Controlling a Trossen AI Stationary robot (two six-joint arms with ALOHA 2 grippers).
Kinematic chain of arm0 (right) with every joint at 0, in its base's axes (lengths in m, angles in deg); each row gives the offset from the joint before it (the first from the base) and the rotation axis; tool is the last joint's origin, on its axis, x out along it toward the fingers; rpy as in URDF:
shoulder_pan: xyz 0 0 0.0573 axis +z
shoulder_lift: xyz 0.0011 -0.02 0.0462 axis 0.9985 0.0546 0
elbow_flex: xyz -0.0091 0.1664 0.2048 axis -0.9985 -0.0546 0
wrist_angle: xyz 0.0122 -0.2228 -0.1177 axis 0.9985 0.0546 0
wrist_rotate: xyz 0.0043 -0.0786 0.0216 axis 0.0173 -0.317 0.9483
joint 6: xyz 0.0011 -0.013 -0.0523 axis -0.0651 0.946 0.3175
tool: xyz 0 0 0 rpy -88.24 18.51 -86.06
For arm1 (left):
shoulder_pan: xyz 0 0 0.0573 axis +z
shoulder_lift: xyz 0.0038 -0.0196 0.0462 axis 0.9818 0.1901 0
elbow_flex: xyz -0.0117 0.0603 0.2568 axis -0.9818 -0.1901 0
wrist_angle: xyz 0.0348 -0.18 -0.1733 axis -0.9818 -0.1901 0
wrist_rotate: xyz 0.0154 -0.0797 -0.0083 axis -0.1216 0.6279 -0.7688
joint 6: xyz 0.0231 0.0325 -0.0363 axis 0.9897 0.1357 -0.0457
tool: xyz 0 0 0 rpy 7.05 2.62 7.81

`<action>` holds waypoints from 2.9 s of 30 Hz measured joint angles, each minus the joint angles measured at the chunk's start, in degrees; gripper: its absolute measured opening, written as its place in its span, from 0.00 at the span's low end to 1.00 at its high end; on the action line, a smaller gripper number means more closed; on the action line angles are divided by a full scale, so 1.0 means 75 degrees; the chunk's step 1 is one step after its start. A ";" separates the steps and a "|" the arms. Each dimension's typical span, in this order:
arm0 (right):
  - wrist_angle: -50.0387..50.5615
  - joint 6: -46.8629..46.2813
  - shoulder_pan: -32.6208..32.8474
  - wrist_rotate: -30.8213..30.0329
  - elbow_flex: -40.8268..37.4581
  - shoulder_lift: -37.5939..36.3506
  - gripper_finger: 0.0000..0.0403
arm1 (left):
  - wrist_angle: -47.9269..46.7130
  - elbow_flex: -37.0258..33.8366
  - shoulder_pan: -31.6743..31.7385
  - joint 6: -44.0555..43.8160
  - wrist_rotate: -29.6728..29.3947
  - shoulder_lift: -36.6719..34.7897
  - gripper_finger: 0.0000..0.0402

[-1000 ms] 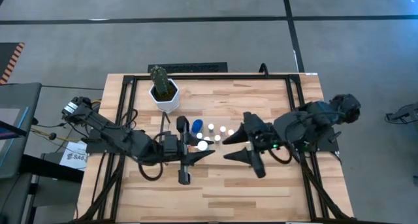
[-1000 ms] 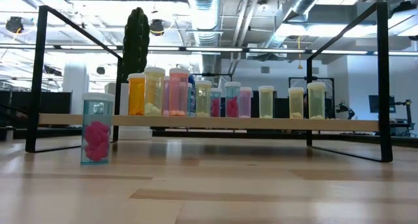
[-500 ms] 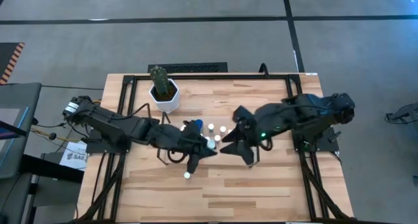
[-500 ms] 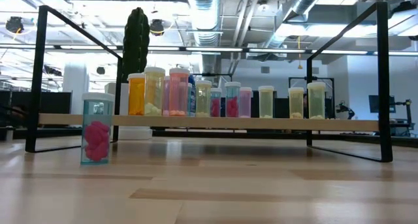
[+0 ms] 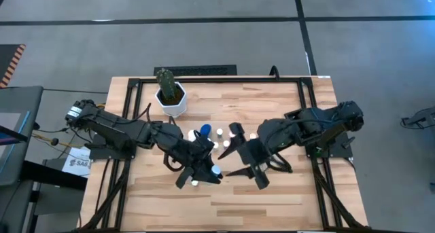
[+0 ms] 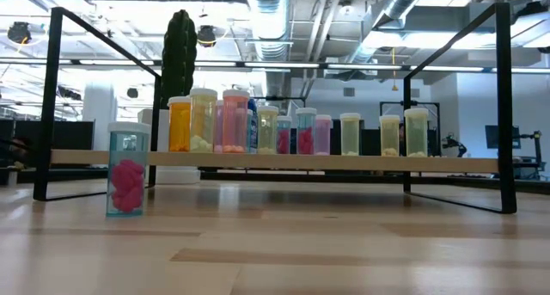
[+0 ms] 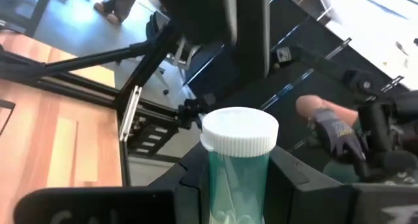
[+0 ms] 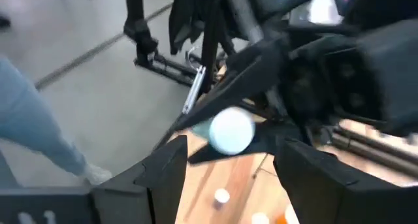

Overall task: Pick and place medicine bottles onto shelf by color
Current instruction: Put the blue pill bottle on the shelf

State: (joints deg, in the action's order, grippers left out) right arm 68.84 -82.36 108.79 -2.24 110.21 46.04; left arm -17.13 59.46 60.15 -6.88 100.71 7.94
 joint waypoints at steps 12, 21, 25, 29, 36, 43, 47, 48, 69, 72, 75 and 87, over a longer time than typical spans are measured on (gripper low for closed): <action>-0.0385 0.0879 -0.0044 0.0015 -0.0012 0.0258 0.63 | 0.0165 -0.0002 0.0003 -0.0240 0.0190 0.0003 0.18; -0.0775 0.0866 -0.0146 0.0423 -0.0012 0.0244 0.63 | 0.0353 -0.0002 0.0003 -0.0252 0.0257 0.0003 0.18; -0.0909 0.0857 -0.0144 0.0474 -0.0205 0.0244 0.63 | 0.0508 -0.0002 0.0006 -0.0253 0.0428 0.0003 0.18; -0.1217 0.0853 -0.0120 0.0701 -0.0344 0.0250 0.63 | 0.0480 -0.0002 0.0009 -0.0284 0.0578 0.0003 0.18; -0.1431 0.0855 -0.0126 0.0805 -0.0344 0.0247 0.63 | 0.0435 0.0001 0.0020 -0.0324 0.0610 0.0003 0.18; -0.1425 0.0895 -0.0126 0.0829 -0.0344 0.0247 0.63 | 0.0413 0.0000 0.0050 -0.0510 0.0653 0.0003 0.18; -0.1416 0.1051 -0.0114 0.0877 -0.0344 0.0247 0.63 | 0.0434 0.0000 0.0054 -0.0569 0.0885 0.0003 0.18; -0.1412 0.1049 -0.0112 0.0983 -0.0344 0.0247 0.63 | 0.0446 0.0001 0.0072 -0.0610 0.1025 0.0003 0.18; -0.1620 0.1208 -0.0125 0.1033 -0.0350 0.0609 0.58 | -0.0102 0.0001 0.0166 -0.0871 0.1626 0.0003 0.18; -0.1614 0.1193 -0.0126 0.1033 -0.0350 0.0609 0.53 | -0.0107 -0.0001 0.0166 -0.0829 0.1624 0.0003 0.18; -0.1600 0.1191 -0.0126 0.1031 -0.0350 0.0609 0.48 | -0.0107 -0.0001 0.0166 -0.0826 0.1626 0.0003 0.18; -0.1550 0.1167 -0.0106 0.1019 -0.0350 0.0609 0.42 | -0.0134 0.0001 0.0166 -0.0829 0.1627 0.0003 0.20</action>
State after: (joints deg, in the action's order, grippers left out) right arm 57.21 -73.61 107.99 5.40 107.58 50.60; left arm -18.13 59.47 61.39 -13.10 112.91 7.96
